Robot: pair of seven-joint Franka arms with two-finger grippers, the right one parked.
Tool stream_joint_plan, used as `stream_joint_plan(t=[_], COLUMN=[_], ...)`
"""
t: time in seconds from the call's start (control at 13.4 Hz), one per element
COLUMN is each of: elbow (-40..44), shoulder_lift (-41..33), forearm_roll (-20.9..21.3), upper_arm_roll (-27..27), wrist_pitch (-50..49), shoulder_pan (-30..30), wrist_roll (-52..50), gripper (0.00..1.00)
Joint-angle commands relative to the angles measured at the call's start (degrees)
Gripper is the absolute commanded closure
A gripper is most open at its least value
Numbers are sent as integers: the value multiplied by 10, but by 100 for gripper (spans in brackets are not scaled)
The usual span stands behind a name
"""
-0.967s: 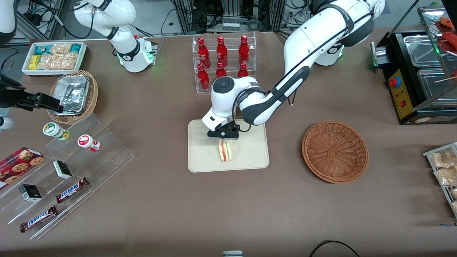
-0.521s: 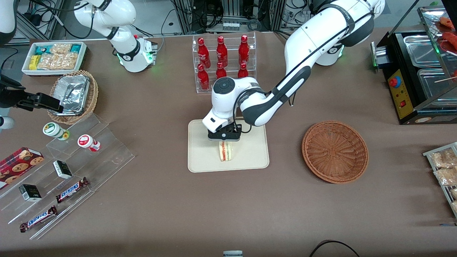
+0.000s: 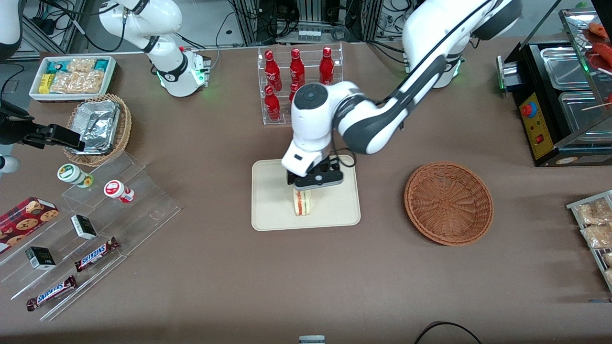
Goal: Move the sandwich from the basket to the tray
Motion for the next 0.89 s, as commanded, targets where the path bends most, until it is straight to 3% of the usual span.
stream_joint_plan(t=[0.0,0.15,0.37,0.67,0.82], elbow=[-20,-20,-23,-23,-24], shoulder_lift=[-73,-110,-168,-226,-243], forearm_roll=[-45,-62,-162,-228,-235], upper_arm_roll=[0,-2,-1,1,4], wrist_pitch=[-52,-103,-148,-212,-244], shoulder_pan=[38,69,137,223,256], wrist_roll=[-4,19,147,293,360], gripper=[1,1,1,1,1])
